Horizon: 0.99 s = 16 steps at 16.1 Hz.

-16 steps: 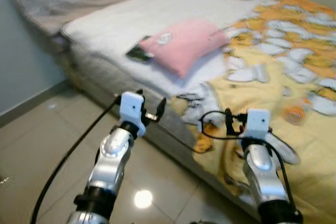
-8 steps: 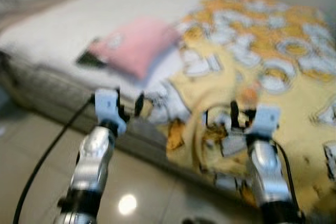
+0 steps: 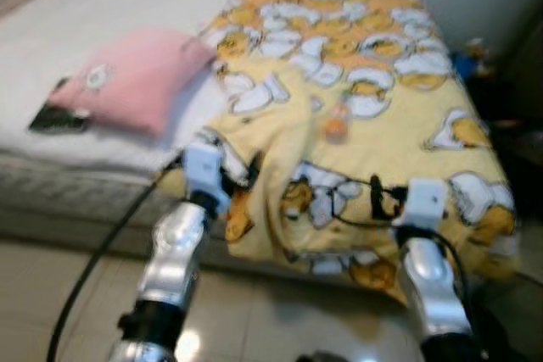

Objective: Clean up the room

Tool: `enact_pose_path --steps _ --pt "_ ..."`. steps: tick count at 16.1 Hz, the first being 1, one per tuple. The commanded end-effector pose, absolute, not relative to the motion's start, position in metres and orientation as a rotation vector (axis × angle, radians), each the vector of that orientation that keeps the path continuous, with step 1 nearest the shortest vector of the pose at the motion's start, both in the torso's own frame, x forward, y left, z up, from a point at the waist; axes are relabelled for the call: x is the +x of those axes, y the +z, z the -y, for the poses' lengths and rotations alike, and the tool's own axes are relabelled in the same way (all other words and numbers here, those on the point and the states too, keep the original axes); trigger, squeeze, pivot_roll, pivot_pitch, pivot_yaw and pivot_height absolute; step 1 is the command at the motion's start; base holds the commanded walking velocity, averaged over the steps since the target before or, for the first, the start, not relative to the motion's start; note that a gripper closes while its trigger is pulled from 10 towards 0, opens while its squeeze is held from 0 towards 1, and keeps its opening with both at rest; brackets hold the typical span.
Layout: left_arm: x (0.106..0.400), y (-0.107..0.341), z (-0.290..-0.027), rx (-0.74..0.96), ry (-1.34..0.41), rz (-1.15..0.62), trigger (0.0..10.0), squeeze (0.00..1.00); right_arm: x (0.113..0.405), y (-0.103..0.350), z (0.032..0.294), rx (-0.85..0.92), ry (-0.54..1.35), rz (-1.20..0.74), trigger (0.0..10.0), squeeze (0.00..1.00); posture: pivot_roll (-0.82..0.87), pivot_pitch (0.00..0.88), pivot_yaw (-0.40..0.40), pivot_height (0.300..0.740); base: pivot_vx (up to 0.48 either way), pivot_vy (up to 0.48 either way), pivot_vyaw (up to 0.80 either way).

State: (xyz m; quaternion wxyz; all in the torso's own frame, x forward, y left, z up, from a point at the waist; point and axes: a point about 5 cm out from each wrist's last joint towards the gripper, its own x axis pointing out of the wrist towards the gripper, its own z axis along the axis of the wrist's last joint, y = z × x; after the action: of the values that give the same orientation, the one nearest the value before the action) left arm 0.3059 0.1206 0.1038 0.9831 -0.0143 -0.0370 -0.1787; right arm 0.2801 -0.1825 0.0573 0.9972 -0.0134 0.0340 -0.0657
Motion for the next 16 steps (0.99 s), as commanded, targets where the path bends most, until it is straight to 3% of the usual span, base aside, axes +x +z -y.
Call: enact_pose_path --steps 1,9,16 --pt "0.308 0.104 -0.126 -0.009 -0.343 0.073 10.0 0.00 0.280 0.059 0.177 -0.030 -0.115 -0.061 10.0 0.00 0.00 0.000 0.003 0.740 0.000 0.000 -0.73" --pt "0.307 0.101 -0.114 -0.031 -0.317 0.064 10.0 0.00 0.276 0.052 0.183 -0.049 -0.111 -0.079 10.0 0.00 -0.01 0.000 0.005 0.740 0.000 0.000 -0.73" --pt "0.316 0.114 -0.104 -0.015 -0.289 0.111 10.0 0.00 0.279 0.048 0.176 -0.103 -0.096 -0.114 10.0 0.00 -0.02 0.000 0.018 0.740 0.480 0.000 0.00"
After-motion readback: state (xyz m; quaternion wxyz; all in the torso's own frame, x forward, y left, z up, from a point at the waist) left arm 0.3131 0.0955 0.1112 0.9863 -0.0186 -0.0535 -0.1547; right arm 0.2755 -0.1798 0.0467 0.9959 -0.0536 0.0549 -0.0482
